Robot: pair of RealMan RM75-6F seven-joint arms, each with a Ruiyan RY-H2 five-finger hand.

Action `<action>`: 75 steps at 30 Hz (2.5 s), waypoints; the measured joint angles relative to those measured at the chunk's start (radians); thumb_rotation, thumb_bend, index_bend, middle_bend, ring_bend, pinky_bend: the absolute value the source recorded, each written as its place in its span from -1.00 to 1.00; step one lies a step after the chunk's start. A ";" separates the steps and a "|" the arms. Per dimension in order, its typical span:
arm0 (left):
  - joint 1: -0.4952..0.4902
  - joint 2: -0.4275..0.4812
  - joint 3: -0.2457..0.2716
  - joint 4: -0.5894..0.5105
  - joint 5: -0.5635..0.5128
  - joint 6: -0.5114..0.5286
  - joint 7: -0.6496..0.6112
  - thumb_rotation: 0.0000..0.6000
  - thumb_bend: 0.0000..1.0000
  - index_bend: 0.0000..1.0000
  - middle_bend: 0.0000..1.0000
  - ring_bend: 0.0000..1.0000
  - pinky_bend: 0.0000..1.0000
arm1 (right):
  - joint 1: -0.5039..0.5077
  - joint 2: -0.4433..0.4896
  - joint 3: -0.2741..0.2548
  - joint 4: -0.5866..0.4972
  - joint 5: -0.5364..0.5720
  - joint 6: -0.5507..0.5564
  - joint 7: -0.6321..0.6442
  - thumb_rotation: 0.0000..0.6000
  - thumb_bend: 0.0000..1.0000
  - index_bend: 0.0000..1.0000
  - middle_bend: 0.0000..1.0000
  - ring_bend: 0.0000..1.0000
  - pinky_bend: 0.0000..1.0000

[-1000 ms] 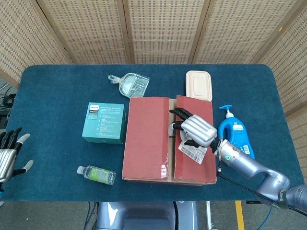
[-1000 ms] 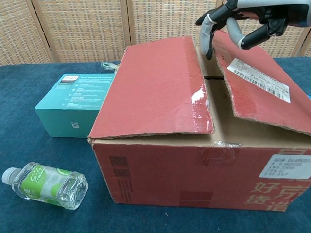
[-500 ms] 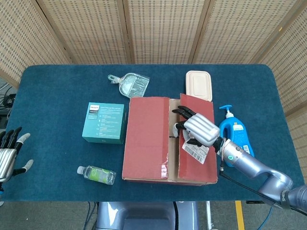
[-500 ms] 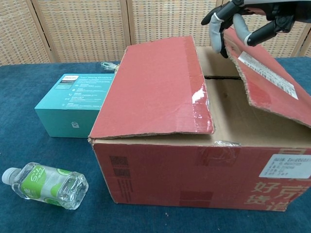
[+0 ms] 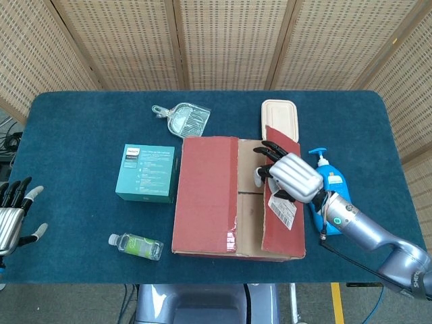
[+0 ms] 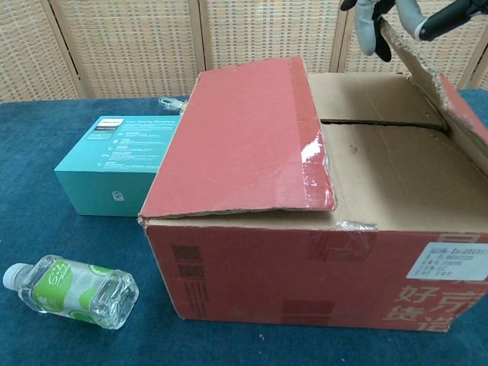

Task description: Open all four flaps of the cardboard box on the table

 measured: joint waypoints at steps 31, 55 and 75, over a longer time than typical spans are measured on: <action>-0.013 0.004 -0.009 -0.013 0.004 0.008 0.021 0.74 -0.42 -0.73 -0.96 -1.00 -1.00 | -0.097 0.253 0.031 -0.056 0.073 0.050 -0.057 1.00 1.00 0.03 0.17 -0.75 -0.96; -0.035 0.024 -0.006 -0.018 0.046 0.001 0.022 0.74 -0.41 -0.73 -0.96 -1.00 -1.00 | -0.186 0.234 0.000 0.033 0.101 0.074 -0.101 1.00 1.00 -0.11 0.10 -0.75 -0.96; -0.169 0.106 -0.024 -0.058 0.177 -0.108 -0.093 0.74 -0.40 -0.80 -0.97 -1.00 -1.00 | -0.335 0.077 -0.013 0.028 0.238 0.254 -0.317 1.00 0.77 -0.62 -0.57 -1.00 -0.96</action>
